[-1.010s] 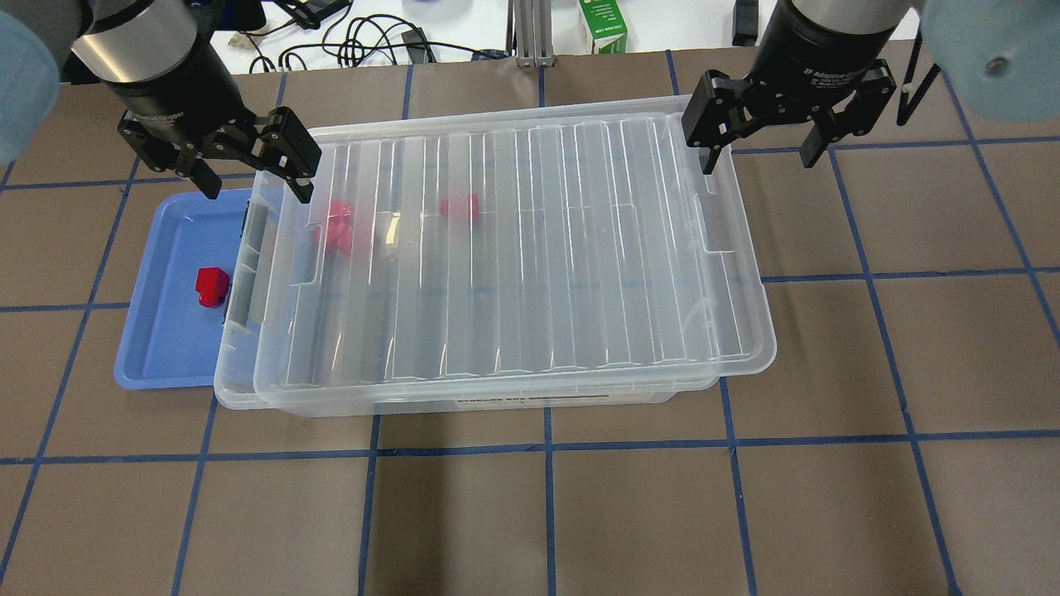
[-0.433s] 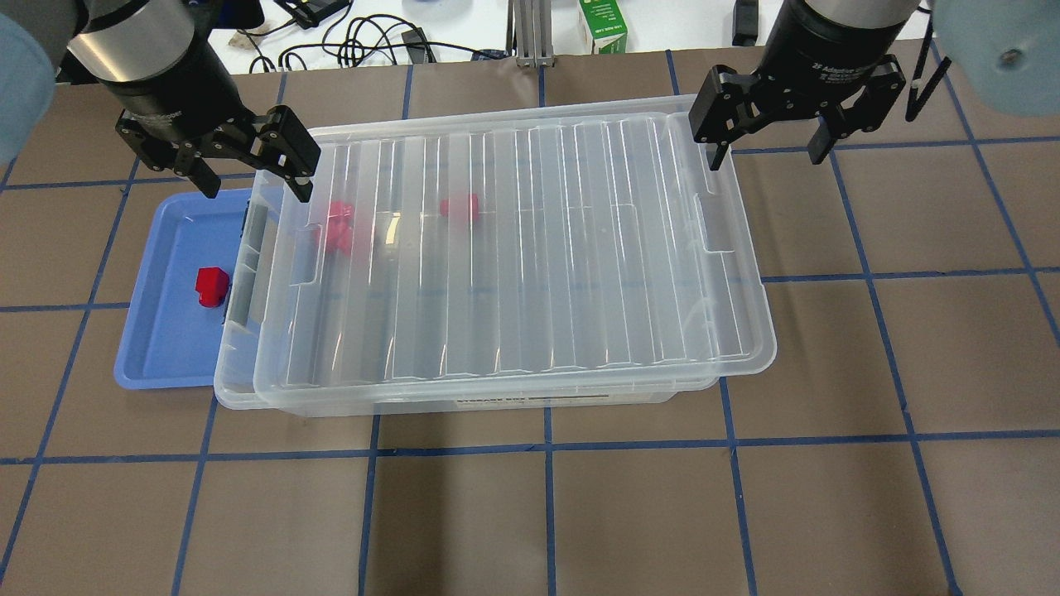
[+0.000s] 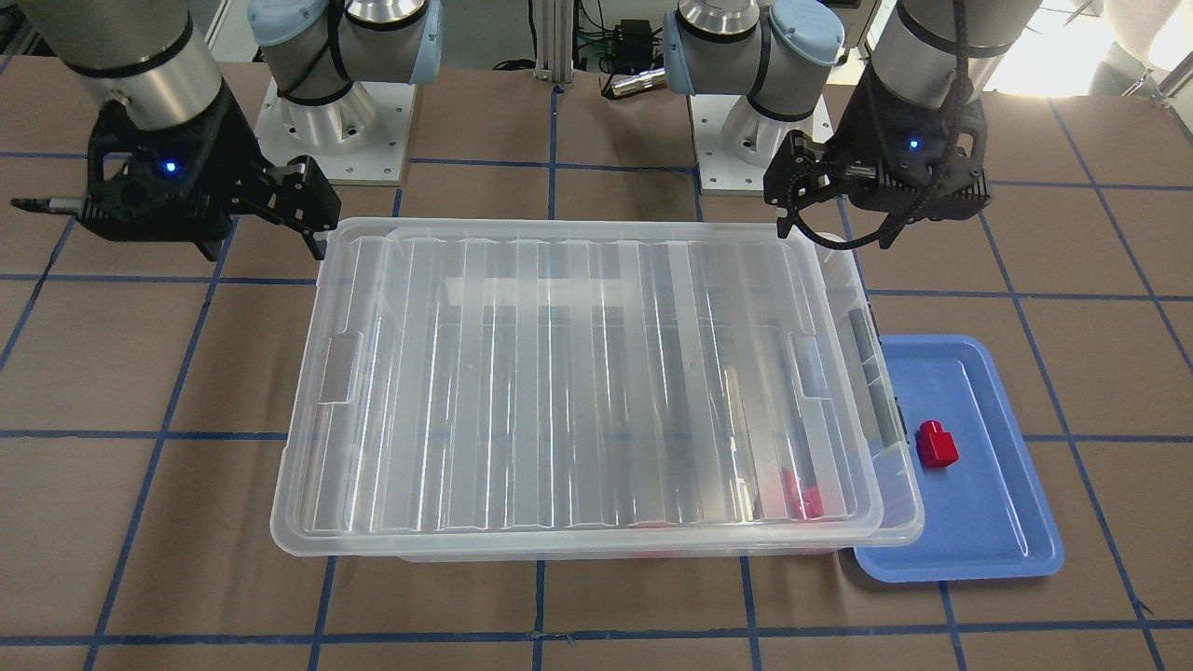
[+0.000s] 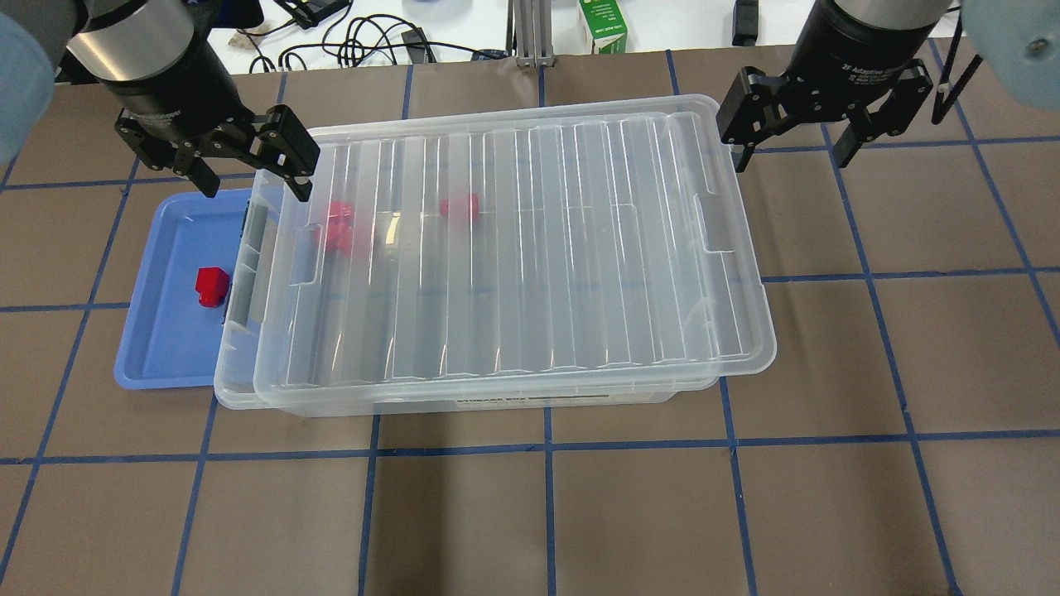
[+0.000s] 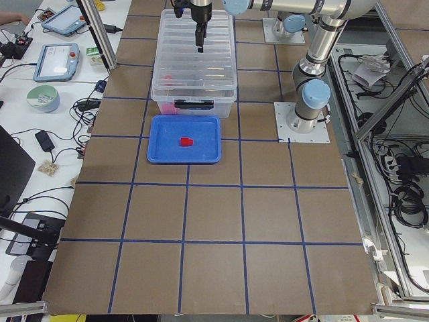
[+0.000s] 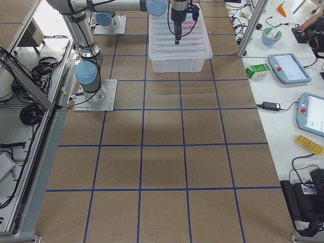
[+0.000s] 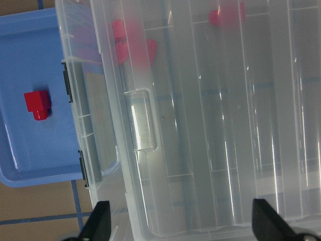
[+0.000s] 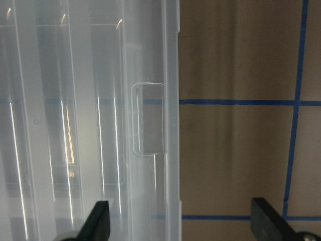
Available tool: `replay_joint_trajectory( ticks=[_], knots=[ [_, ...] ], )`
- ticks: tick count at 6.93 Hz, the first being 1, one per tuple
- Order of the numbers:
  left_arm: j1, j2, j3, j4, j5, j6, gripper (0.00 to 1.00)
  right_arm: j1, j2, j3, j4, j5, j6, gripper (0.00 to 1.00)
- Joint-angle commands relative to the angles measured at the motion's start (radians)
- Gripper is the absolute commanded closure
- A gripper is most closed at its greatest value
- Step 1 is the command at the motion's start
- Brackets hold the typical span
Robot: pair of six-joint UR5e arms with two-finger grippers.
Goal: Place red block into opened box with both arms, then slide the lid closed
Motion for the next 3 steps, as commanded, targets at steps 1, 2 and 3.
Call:
replay_joint_trajectory(
  ticks=[1, 2, 3],
  knots=[
    [0.000, 0.000, 0.001, 0.000, 0.002, 0.000, 0.00, -0.009, 0.060, 0.157, -0.269, 0.008, -0.027, 0.00],
    [0.000, -0.002, 0.002, 0.000, 0.001, 0.000, 0.00, -0.009, 0.112, 0.183, -0.338, -0.001, -0.033, 0.00],
    [0.000, 0.000, 0.001, 0.000, 0.002, 0.000, 0.00, -0.009, 0.129, 0.185, -0.347, -0.004, -0.034, 0.00]
  ],
)
